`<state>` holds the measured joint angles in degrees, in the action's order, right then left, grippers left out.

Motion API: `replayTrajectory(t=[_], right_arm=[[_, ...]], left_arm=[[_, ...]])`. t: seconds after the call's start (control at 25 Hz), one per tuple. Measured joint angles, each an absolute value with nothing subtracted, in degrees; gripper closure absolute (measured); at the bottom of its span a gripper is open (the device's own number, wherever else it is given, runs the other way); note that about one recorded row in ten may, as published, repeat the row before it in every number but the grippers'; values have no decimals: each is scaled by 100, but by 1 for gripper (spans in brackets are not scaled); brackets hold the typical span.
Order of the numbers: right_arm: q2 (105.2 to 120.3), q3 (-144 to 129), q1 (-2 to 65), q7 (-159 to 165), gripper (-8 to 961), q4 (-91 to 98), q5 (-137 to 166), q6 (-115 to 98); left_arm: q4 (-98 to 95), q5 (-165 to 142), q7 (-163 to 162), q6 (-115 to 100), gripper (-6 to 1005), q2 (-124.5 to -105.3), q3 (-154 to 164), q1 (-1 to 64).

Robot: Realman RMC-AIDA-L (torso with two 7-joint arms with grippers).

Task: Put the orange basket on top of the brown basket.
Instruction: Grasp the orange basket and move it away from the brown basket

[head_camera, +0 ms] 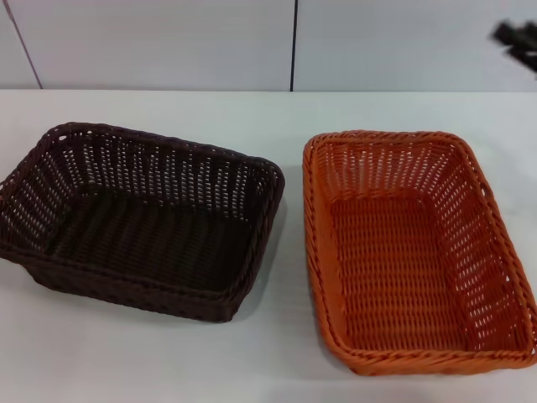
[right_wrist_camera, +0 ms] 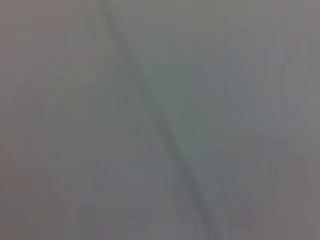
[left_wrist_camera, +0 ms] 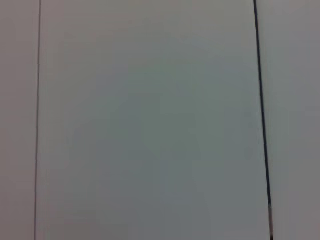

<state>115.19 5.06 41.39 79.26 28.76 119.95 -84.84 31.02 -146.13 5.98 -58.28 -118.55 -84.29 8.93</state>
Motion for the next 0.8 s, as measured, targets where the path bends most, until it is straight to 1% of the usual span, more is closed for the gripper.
replayTrajectory(t=[0.08,0.12,0.16,0.2,0.28,0.32,0.36,0.44,0.56,0.68,0.72,0.76,0.8], right_arm=[[11790,-617,4252,9049,274,4093,12100,-8505],[11877,-1172,4242,9512,275,4625,12110,-8503],[11866,-2545,4070,10771,275,5610,12204,-8522],[11813,-3236,3972,11411,275,6091,12333,-8546],[11703,-4224,3836,12393,276,6978,12740,-8748],[11703,-4224,3836,12393,276,6978,12740,-8748],[11624,-4838,3874,13032,277,7691,13191,-9352],[11607,-4953,3914,13161,277,7848,13311,-9571],[11510,-4942,4384,13561,278,8188,13551,-11059],[11516,-4961,4538,13595,279,8200,13547,-11546],[11544,-5003,4612,13620,279,8200,13546,-11763],[11609,-5112,4713,13690,279,8169,13546,-12041],[11609,-5112,4713,13690,280,8169,13546,-12041]], left_arm=[[3007,-14613,572,-5838,356,-11855,-8427,930],[2810,-14614,569,-5847,356,-11857,-8422,1036],[2753,-14611,569,-5850,356,-11857,-8421,1067],[2726,-14611,570,-5854,356,-11857,-8422,1083],[2601,-14609,576,-5865,356,-11856,-8425,1148],[2601,-14609,576,-5865,356,-11856,-8425,1148],[2488,-14609,580,-5863,356,-11856,-8425,1232],[2403,-14609,582,-5854,356,-11857,-8424,1280],[2249,-14608,590,-5800,355,-11868,-8420,1347],[2192,-14607,588,-5788,355,-11873,-8420,1371],[2157,-14603,576,-5784,355,-11877,-8420,1379],[2107,-14598,527,-5773,355,-11880,-8420,1379],[2107,-14598,527,-5773,355,-11880,-8420,1379]])
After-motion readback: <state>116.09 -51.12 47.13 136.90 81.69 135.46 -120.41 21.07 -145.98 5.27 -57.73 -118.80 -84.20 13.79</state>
